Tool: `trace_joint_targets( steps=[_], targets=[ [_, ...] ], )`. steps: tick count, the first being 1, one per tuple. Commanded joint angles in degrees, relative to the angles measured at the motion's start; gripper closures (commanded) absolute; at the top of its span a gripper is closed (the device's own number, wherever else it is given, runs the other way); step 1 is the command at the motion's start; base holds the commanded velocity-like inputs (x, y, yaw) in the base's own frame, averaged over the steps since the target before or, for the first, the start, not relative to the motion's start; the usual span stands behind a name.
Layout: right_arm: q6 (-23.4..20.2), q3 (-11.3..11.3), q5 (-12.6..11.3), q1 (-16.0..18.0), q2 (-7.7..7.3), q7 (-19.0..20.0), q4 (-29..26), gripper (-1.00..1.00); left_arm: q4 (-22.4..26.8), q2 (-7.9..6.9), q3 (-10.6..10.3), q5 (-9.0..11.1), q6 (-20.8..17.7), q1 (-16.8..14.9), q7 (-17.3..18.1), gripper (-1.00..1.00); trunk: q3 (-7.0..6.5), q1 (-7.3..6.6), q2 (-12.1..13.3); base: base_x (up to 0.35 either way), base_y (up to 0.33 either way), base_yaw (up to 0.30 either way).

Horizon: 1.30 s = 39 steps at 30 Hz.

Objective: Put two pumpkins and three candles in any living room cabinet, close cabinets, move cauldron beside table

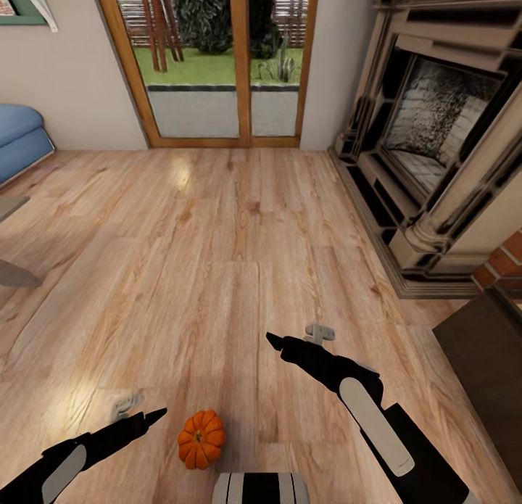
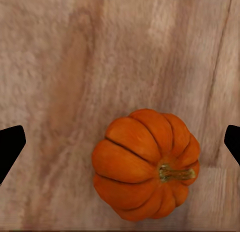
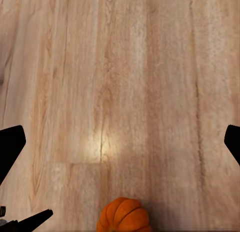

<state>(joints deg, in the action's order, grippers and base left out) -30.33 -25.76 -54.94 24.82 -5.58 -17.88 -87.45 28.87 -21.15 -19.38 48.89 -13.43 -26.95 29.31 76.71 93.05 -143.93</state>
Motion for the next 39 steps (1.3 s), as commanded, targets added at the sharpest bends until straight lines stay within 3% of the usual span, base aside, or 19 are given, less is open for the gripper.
trace_joint_targets(
  steps=[1, 11, 19, 27, 30, 39],
  targets=[
    [-0.01, -0.13, -0.6, 0.05, -0.01, -0.58, -0.09, -1.0, 0.04, 0.0, -0.22, 0.57, -0.35, -0.03, 0.02, -1.0, 0.27, 0.01, -0.03, 0.0, 0.0, 0.0],
    [-0.06, -0.02, -0.74, 0.05, 0.03, -0.1, -0.81, -1.0, -0.15, 0.95, -0.24, 0.49, -0.28, -0.03, 0.01, -1.0, 2.49, 0.27, -0.17, 0.0, 0.0, 0.0],
    [-0.83, 0.15, -4.18, 0.05, 0.04, 16.54, -1.21, -1.0, 0.06, 1.23, -0.34, 0.5, -0.27, -0.03, 0.39, -1.0, 4.26, 0.48, -0.28, 0.0, 0.0, 0.0],
    [-2.39, -0.13, -4.87, 0.05, -0.13, 21.9, -1.35, -1.0, 0.06, 2.12, -0.56, 0.13, -0.2, -0.03, 0.74, -1.0, 6.03, 0.68, -0.38, 0.0, 0.0, 0.0],
    [-4.38, -0.09, -4.92, 0.05, -0.13, 26.6, -1.33, -1.0, 0.1, 2.19, -0.57, 0.13, -0.19, -0.03, 0.78, -1.0, 6.7, 0.76, -0.42, 0.0, 0.0, 0.0],
    [-5.0, 1.66, -4.91, 0.05, -0.1, 28.22, -1.32, -1.0, 0.13, 2.24, -0.65, 0.07, -0.04, -0.03, 0.84, -1.0, 7.36, 0.84, -0.46, 0.0, 0.0, 0.0]
  ],
)
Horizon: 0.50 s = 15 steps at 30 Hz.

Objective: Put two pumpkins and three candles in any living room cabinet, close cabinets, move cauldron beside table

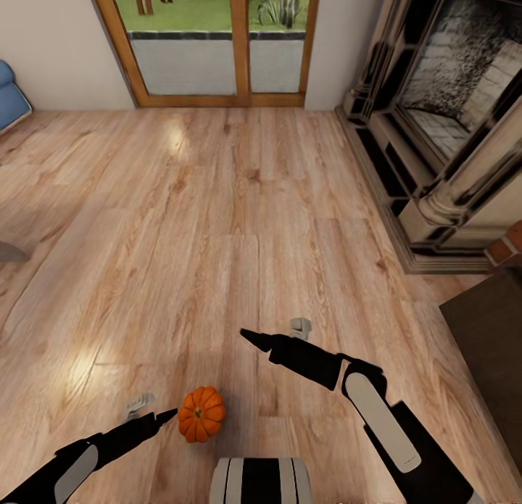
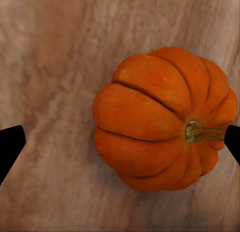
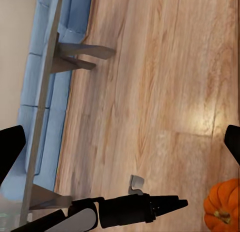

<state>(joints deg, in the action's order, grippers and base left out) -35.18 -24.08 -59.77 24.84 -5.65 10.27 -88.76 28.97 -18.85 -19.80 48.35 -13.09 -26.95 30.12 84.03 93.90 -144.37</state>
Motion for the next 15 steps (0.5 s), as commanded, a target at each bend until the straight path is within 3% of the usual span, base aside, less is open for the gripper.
trace_joint_targets(
  steps=[1, 15],
  targets=[
    [-0.15, 0.02, -0.08, 0.03, -0.04, 0.08, -0.01, -1.0, 0.03, -0.05, -0.23, 0.61, -0.37, -0.03, 0.03, -1.0, 0.26, 0.01, -0.03, 0.0, 0.0, 0.0],
    [-0.15, 0.24, -0.08, 0.03, 0.06, 0.1, -0.01, -1.0, 0.12, -0.03, -0.4, 0.49, -0.11, -0.03, -0.05, -1.0, 3.36, 0.37, -0.22, 0.0, 0.0, 0.0]
  ],
)
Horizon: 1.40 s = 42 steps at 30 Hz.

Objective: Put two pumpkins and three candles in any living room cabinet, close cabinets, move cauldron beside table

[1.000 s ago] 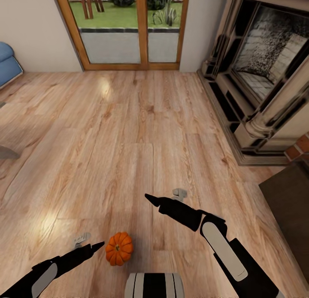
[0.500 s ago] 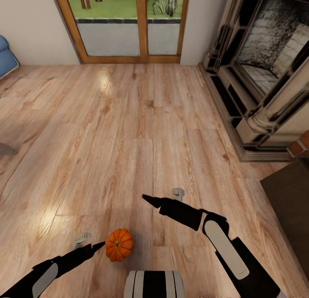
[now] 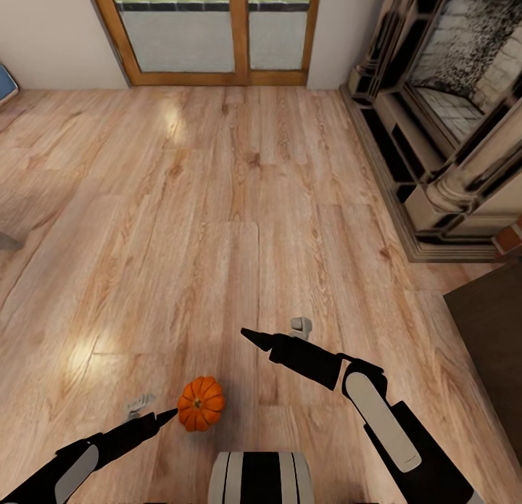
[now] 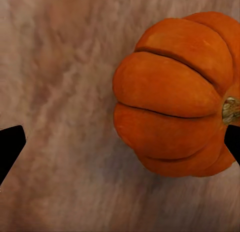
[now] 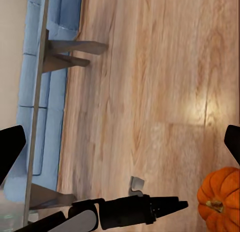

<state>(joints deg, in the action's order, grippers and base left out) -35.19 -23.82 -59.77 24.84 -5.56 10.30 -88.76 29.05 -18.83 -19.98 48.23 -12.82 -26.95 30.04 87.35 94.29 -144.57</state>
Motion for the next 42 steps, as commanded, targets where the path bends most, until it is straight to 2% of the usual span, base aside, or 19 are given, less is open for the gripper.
trace_joint_targets(
  steps=[1, 26, 42],
  targets=[
    [-0.14, -0.04, -0.08, 0.03, -0.01, 0.08, -0.01, -1.0, 0.04, -0.04, -0.23, 0.62, -0.37, -0.03, 0.03, -1.0, 0.04, -0.01, -0.02, 0.0, 0.0, 0.0],
    [-0.06, 0.01, -0.08, 0.04, 0.0, 0.08, -0.01, -1.0, 0.4, -0.07, -0.15, 0.54, -0.35, -0.03, 0.02, -1.0, 0.04, -0.01, -0.02, 0.002, -0.026, 0.0],
    [-0.06, 0.0, -0.08, 0.06, 0.02, 0.08, 0.0, -1.0, 0.39, -0.07, 0.11, 0.54, -0.36, -0.03, 0.02, -1.0, 0.04, -0.01, -0.02, 0.064, 0.0, 0.0]
  ],
)
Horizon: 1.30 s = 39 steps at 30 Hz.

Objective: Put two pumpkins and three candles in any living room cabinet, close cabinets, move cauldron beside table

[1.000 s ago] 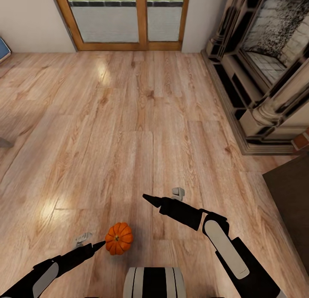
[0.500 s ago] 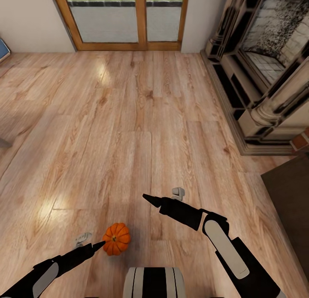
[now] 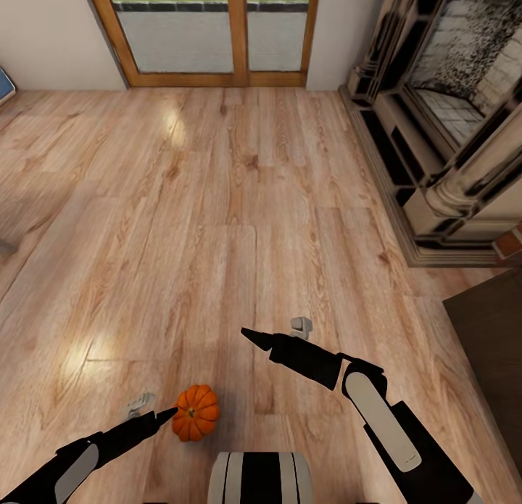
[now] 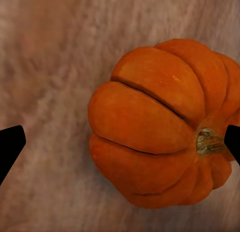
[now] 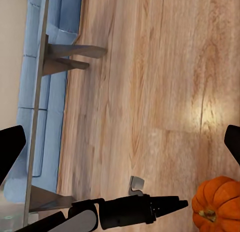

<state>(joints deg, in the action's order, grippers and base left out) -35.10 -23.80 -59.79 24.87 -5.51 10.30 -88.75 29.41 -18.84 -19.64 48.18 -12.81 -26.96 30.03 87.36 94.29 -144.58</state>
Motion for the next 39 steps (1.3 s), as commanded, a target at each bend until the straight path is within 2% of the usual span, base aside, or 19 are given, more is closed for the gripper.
trace_joint_targets(
  steps=[1, 18, 28, 34, 39],
  targets=[
    [-0.14, -0.02, -0.07, 0.02, -0.03, 0.07, -0.02, -1.0, 0.03, -0.06, -0.28, 0.6, -0.37, -0.03, 0.03, -1.0, 0.03, -0.01, -0.01, 0.001, -0.041, 0.0],
    [-0.14, -0.02, -0.07, 0.0, -0.04, 0.07, -0.02, -1.0, 0.03, -0.08, -0.13, 0.67, -0.46, -0.03, 0.03, -1.0, 0.03, -0.01, -0.01, 0.0, -0.033, 0.0],
    [-0.14, -0.02, -0.07, 0.04, -0.08, 0.07, -0.02, -1.0, 0.03, -0.06, -0.13, 0.64, -0.43, -0.03, 0.03, -1.0, 2.25, 0.25, -0.15, 0.0, 0.0, 0.0],
    [-0.14, -0.02, -0.07, 0.02, -0.06, 0.07, -0.02, -1.0, 0.03, -0.06, -0.13, 0.66, -0.38, -0.03, 0.03, -1.0, 2.25, 0.25, -0.15, 0.0, 0.0, 0.0],
    [-0.14, -0.02, -0.07, 0.04, -0.1, 0.07, -0.02, -1.0, 0.1, -0.01, -0.13, 0.69, -0.38, -0.03, 0.07, -1.0, 3.36, 0.38, -0.21, 0.0, 0.0, 0.0]
  ],
)
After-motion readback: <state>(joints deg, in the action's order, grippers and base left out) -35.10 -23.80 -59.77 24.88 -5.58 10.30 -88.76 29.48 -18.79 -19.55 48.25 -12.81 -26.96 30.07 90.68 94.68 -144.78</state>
